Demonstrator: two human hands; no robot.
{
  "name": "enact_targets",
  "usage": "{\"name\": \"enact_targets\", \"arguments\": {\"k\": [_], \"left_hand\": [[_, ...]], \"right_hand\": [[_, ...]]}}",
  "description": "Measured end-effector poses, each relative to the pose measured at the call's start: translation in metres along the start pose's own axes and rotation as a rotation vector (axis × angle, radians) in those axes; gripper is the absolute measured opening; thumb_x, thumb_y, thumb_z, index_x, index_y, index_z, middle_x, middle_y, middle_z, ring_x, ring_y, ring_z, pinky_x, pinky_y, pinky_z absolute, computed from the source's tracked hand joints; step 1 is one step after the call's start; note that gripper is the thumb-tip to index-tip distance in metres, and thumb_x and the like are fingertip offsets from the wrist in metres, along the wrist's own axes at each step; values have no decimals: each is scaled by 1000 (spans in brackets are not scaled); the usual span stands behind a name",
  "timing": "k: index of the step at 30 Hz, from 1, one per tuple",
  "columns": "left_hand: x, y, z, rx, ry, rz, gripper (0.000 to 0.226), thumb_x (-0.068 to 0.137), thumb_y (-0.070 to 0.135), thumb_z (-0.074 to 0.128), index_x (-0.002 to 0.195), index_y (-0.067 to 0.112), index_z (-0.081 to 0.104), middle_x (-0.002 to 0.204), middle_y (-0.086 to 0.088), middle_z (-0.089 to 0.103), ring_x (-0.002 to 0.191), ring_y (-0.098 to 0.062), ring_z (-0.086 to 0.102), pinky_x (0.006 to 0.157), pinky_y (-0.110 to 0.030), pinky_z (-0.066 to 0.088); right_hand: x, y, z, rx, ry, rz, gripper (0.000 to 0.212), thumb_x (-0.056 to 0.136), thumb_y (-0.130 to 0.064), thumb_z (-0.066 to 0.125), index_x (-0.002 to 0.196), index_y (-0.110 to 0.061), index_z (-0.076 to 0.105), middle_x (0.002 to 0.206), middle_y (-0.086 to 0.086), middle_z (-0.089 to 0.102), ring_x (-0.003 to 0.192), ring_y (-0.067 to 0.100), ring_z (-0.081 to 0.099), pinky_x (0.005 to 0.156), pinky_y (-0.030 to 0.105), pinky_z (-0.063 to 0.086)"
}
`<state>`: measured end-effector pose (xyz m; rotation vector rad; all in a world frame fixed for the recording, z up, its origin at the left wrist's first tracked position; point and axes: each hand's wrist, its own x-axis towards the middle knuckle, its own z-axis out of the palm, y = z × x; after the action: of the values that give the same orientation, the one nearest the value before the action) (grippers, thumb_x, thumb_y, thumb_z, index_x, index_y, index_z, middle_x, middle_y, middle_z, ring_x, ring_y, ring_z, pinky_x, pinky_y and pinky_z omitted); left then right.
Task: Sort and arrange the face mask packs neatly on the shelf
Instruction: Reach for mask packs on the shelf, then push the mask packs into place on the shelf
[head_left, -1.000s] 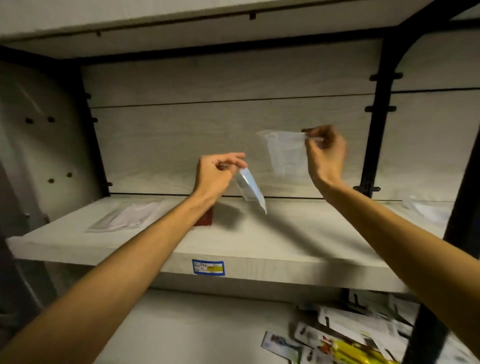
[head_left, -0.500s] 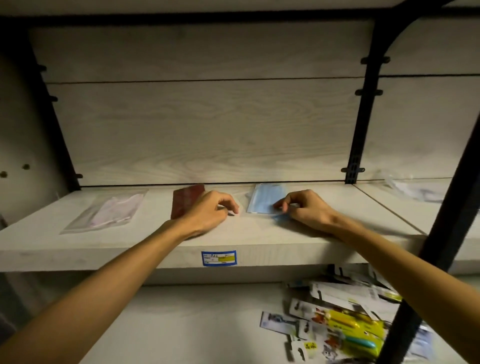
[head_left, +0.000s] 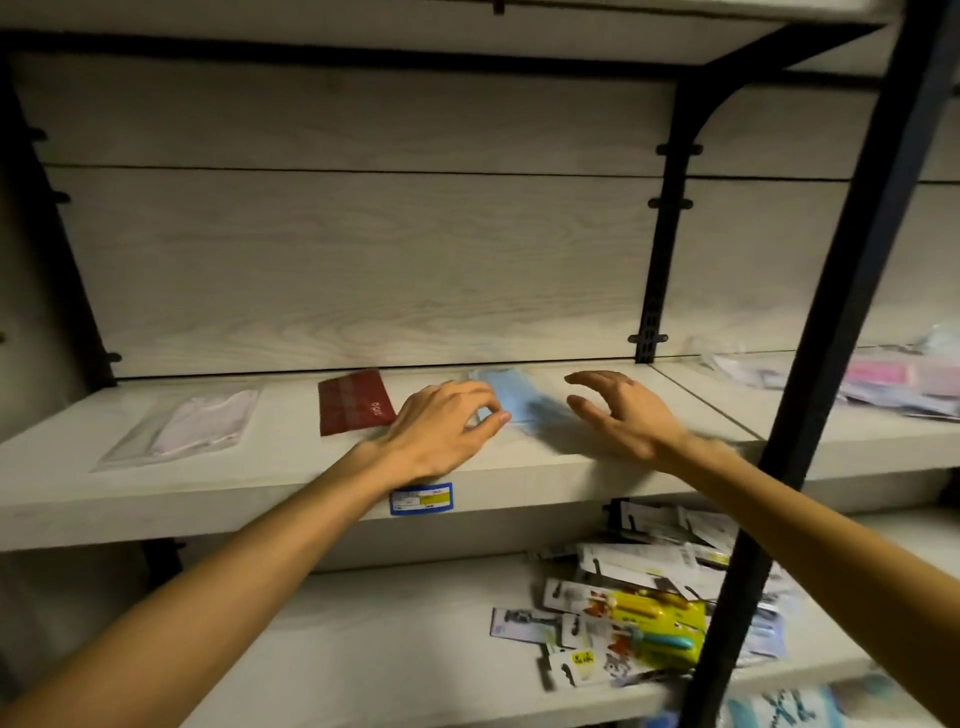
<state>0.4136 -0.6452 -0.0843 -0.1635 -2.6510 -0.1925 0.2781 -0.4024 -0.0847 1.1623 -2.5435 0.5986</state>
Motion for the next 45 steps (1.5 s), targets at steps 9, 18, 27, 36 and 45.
{"name": "enact_targets", "arguments": {"k": [9,18,27,36,45], "left_hand": [[16,117,8,33,-5,-24,53,101,58,44,141,25,53,148,4,52,130,-21,51,104,-37,42],[57,299,60,-145,107,207,27,98,42,57,122,32,60,108,10,71,86,-6,66,79,-35,60],[147,409,130,-135,66,269,23,97,42,56,115,32,65,115,15,68,94,-4,65,82,-34,57],[296,449,190,-77,55,65,28,96,45,53,113,25,63,125,3,61,110,-23,61,87,-36,51],[408,420,239,-36,-211,-213,71,90,68,54,146,24,45,150,-5,51,133,-30,49,103,-39,45]], "right_hand": [[-95,46,-68,-314,70,-229,66,101,-59,31,155,-21,30,160,4,33,146,22,31,118,37,29],[-224,190,-161,-260,248,-76,34,99,-38,55,129,-21,58,129,1,65,108,21,65,82,33,55],[-265,314,-181,-244,293,241,41,96,-36,59,133,-19,56,130,2,63,120,22,55,83,37,53],[-225,434,-218,-280,289,364,49,99,-48,48,137,-17,51,134,6,62,123,26,51,94,38,47],[-138,562,-250,-163,76,744,91,75,-82,59,127,-7,50,124,17,64,112,35,58,93,43,50]]}}
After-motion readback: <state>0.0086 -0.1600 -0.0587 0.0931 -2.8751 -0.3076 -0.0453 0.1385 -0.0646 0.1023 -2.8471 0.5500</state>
